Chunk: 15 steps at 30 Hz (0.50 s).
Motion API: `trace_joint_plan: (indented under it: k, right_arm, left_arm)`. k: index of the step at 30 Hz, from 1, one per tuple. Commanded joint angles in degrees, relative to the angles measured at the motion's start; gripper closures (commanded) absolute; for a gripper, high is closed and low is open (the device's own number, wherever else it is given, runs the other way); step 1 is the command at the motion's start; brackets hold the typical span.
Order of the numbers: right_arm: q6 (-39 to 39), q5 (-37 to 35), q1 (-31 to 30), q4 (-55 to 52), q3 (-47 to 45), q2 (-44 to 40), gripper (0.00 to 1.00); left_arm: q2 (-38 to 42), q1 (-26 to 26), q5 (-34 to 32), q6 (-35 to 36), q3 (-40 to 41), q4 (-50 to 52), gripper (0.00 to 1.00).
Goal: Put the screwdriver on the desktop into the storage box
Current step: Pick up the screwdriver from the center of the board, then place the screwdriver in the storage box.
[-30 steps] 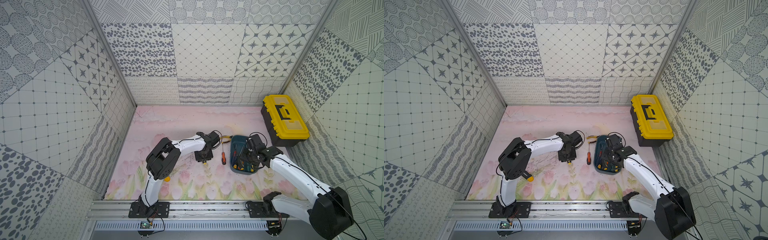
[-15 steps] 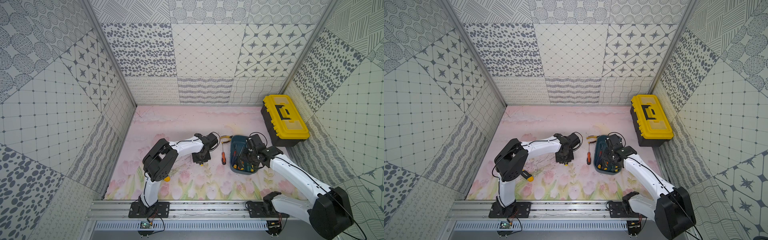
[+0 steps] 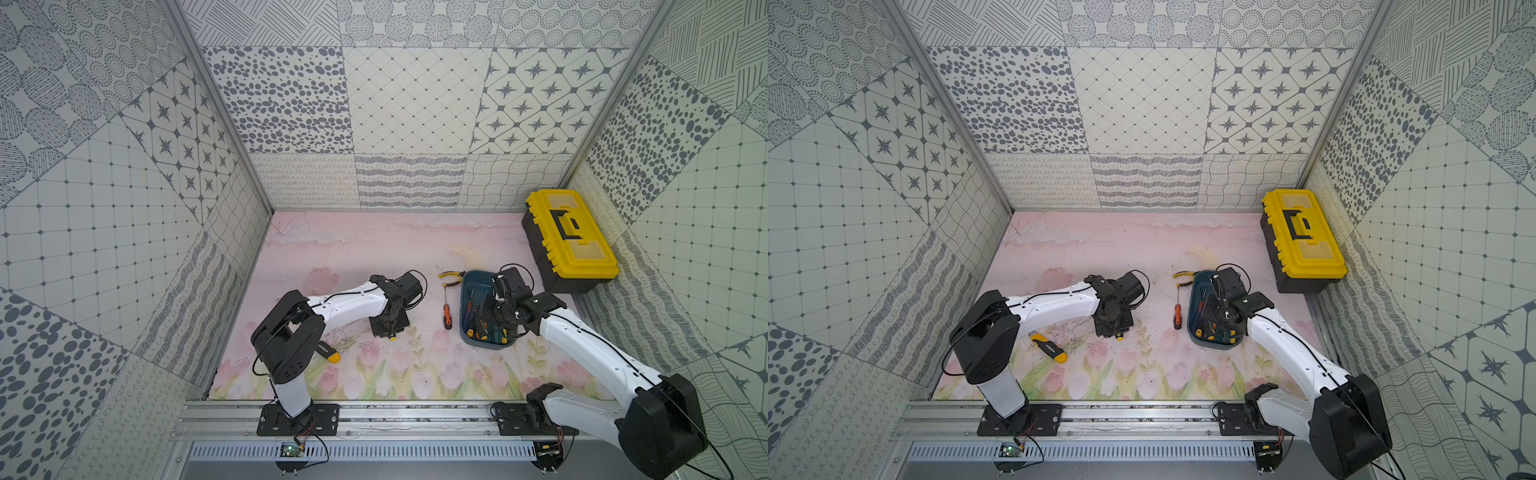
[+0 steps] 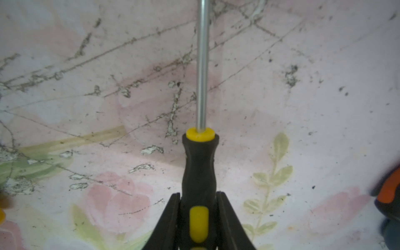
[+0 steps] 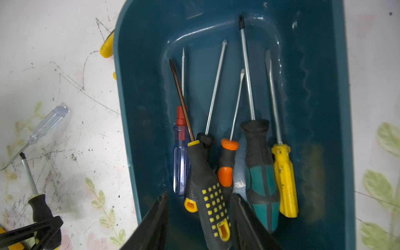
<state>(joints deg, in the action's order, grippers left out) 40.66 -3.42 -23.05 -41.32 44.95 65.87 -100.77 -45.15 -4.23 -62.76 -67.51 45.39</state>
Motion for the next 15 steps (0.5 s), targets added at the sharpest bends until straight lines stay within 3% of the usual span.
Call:
trace_joint_plan:
  k: [1, 8, 15]
  right_arm:
    - [-3.6, 0.8, 0.0, 2.4, 3.0, 0.1, 0.49]
    - [-3.6, 2.0, 0.0, 2.7, 3.2, 0.6, 0.5]
    - [-3.3, 0.9, 0.1, 2.8, 2.9, -0.7, 0.5]
  left_arm:
    - [2.5, 0.2, 2.0, 5.8, 1.5, 2.0, 0.96]
    - [5.3, 0.2, -0.3, 19.5, 2.3, 10.1, 0.96]
    - [10.1, -0.7, -0.4, 21.3, 3.0, 9.8, 0.97]
